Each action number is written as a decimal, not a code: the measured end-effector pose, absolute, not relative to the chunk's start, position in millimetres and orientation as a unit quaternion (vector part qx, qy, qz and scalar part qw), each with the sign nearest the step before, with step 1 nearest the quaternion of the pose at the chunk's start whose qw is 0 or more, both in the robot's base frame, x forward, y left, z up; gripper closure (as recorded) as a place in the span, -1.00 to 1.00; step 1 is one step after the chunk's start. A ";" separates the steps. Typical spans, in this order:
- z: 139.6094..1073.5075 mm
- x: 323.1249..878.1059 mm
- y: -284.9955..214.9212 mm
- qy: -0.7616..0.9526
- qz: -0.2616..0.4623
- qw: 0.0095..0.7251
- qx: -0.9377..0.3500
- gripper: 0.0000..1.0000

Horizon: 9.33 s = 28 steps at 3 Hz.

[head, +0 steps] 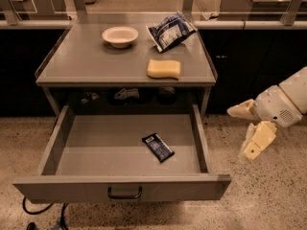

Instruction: Pick rxbar blueberry from top drawer and place on counter

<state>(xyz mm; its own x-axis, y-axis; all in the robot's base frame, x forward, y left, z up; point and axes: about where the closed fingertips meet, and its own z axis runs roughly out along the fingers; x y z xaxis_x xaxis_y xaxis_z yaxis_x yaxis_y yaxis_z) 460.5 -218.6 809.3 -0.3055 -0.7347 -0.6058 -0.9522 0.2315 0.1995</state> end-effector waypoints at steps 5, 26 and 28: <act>741.1 502.1 -159.5 0.852 0.138 0.185 -0.469 -1.00; 720.1 609.5 -16.8 0.807 0.246 0.347 -0.411 1.00; 725.7 613.2 -16.5 0.805 0.246 0.352 -0.410 0.16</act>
Offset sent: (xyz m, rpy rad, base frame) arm 0.1099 0.0785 -0.0666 -0.3493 -0.2356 -0.6069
